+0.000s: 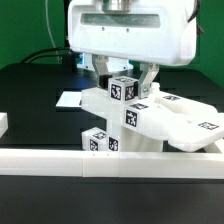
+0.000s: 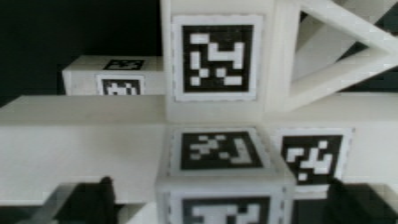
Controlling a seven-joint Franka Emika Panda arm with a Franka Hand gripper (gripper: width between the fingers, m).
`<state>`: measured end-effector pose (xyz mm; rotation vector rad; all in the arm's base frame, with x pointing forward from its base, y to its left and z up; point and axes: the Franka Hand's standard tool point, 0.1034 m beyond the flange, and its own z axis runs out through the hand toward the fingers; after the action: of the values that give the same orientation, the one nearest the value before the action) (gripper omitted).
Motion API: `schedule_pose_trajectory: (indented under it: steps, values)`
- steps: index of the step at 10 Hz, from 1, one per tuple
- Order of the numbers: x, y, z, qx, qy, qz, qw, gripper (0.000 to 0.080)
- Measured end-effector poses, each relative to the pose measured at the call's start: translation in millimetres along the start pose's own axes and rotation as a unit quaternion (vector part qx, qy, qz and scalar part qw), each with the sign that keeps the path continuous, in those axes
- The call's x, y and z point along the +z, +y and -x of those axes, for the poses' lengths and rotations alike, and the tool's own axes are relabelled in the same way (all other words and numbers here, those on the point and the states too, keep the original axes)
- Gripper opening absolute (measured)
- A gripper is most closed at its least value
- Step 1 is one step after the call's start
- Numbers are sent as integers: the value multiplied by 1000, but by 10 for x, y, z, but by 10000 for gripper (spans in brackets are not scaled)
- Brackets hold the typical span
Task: Assemble chair
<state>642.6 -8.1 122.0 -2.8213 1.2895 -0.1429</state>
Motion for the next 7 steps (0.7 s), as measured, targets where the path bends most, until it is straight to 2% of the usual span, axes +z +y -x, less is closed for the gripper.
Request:
schedule_pose_trajectory:
  steps: [1, 3, 7]
  values:
    - [-88, -12, 70, 0, -2, -6, 1000, 641]
    - [-252, 33, 328, 4, -15, -18, 1000, 648]
    - [-254, 39, 359, 4, -15, -18, 1000, 649]
